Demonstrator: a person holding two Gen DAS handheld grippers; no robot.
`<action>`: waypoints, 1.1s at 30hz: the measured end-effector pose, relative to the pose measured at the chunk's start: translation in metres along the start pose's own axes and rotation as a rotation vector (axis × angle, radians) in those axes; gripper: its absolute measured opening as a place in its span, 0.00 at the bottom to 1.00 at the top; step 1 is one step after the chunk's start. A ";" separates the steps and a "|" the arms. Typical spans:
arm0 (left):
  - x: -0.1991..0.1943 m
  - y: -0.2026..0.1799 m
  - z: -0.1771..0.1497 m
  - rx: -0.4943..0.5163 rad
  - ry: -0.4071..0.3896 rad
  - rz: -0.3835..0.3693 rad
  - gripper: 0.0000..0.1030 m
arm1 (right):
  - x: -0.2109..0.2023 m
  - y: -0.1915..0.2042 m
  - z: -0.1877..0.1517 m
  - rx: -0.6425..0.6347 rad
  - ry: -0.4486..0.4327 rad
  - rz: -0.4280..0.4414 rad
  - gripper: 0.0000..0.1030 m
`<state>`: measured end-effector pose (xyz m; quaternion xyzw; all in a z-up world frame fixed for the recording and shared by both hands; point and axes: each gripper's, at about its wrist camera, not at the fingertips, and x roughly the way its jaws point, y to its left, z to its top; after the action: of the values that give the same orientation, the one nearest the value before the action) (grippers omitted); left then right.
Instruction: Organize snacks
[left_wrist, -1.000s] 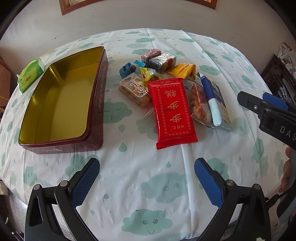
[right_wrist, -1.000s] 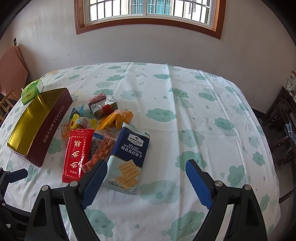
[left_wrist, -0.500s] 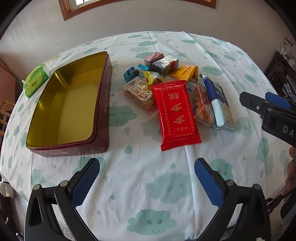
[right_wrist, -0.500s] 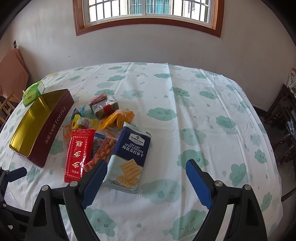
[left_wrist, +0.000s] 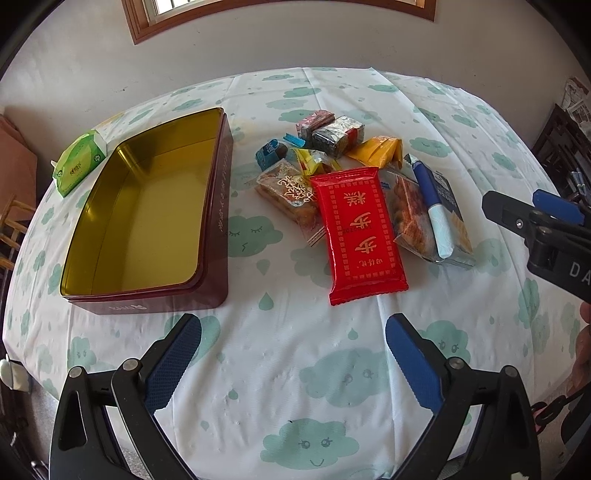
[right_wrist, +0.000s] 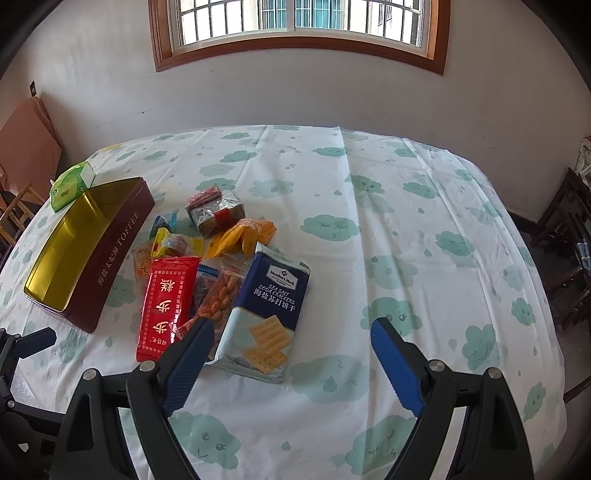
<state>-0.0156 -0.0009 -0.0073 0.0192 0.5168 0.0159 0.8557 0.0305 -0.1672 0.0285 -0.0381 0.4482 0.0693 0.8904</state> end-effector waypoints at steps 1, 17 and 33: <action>0.000 0.000 0.000 -0.002 0.000 0.001 0.95 | -0.001 0.001 0.000 0.000 0.000 0.002 0.86; 0.003 0.003 0.000 -0.007 0.005 0.010 0.95 | 0.001 0.003 -0.001 0.001 0.005 0.017 0.86; 0.002 0.006 -0.001 -0.011 0.009 0.010 0.95 | 0.005 0.002 -0.002 0.010 0.012 0.036 0.86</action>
<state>-0.0151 0.0048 -0.0095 0.0170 0.5205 0.0234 0.8534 0.0312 -0.1647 0.0230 -0.0259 0.4547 0.0829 0.8864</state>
